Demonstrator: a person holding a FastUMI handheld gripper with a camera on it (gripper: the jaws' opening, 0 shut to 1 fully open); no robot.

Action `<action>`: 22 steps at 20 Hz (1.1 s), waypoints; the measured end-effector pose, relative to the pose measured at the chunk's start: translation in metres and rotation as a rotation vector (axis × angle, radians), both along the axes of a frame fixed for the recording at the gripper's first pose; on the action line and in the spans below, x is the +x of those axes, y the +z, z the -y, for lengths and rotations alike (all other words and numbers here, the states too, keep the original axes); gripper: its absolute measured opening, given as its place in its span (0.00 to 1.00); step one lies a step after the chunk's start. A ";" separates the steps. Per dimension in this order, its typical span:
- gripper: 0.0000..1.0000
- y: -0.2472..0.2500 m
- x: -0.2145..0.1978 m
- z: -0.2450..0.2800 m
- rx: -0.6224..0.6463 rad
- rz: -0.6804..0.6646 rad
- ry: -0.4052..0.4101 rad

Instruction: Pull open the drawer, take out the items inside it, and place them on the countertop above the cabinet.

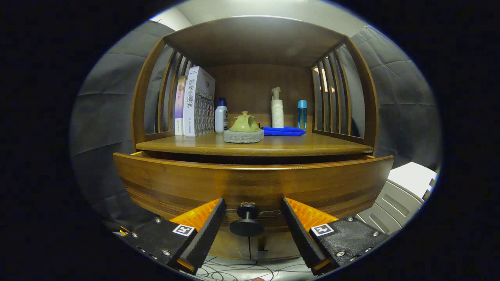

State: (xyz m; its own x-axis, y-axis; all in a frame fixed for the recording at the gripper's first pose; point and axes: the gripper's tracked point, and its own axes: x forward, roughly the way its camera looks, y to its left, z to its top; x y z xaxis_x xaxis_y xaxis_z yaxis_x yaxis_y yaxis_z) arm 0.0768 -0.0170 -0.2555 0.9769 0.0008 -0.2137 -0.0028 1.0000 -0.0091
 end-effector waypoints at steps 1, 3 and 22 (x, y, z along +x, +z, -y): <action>0.92 -0.001 0.005 0.001 0.004 0.003 0.000; 0.92 -0.001 0.016 0.000 0.001 0.014 0.003; 0.92 0.143 0.001 -0.011 -0.030 0.183 0.139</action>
State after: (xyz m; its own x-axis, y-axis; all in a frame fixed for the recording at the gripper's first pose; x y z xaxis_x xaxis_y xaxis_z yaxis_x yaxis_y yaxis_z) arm 0.0780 -0.0055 -0.1120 0.9903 0.1345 -0.0351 -0.1363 0.9893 -0.0523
